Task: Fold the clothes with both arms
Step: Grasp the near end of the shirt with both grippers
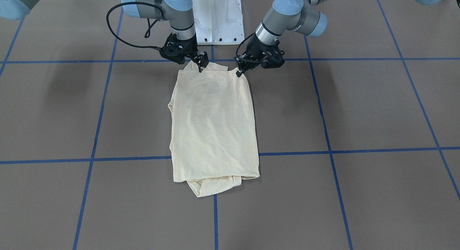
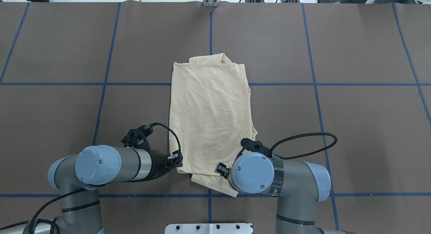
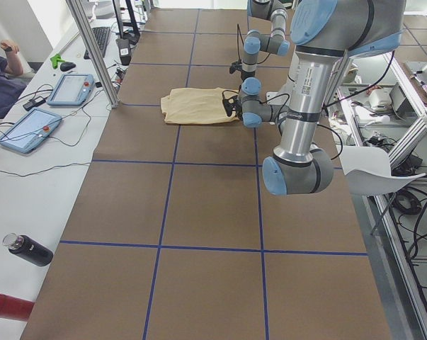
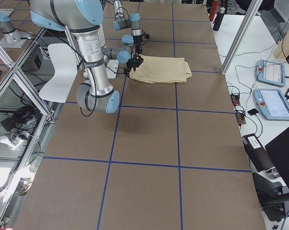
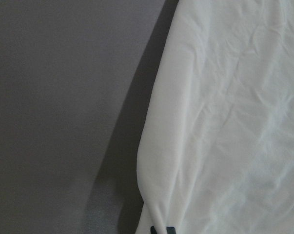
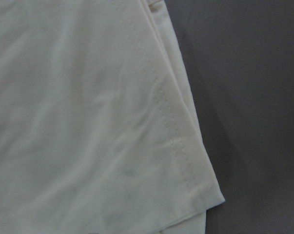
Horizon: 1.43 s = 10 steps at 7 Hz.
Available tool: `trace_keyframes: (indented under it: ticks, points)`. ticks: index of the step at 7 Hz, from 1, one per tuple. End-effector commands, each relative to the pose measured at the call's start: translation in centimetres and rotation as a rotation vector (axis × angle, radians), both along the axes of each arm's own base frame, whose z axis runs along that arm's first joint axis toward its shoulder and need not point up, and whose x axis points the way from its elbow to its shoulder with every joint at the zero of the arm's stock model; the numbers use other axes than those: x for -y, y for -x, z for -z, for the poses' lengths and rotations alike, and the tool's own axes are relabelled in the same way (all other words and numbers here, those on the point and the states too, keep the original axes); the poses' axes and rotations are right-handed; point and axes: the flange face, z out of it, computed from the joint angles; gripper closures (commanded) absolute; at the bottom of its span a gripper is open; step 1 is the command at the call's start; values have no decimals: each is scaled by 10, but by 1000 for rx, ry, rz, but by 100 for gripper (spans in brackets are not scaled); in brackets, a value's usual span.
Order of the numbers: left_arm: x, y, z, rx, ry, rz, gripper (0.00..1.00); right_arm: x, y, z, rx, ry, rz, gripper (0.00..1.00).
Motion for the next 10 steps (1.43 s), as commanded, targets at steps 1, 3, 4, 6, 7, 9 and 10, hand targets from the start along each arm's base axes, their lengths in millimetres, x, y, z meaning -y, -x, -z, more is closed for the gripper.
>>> trace_keyframes:
  ticks: [1,3,4,6,7,9,10]
  points:
    - [0,0,0,0,0,0,100,-1,7,-6,-15,-3,9,4]
    - [0,0,0,0,0,0,100,0,7,-2,32,-10,5,4]
    - [0,0,0,0,0,0,100,1,10,-7,23,-9,6,4]
    - [0,0,0,0,0,0,100,1,12,-9,17,-8,6,5]
    - [-1,0,0,0,0,-2,100,1,12,-9,17,-1,-1,29]
    - [-1,0,0,0,0,-2,100,4,10,-8,20,-3,0,85]
    - [-1,0,0,0,0,-2,100,10,5,-4,30,-2,-7,93]
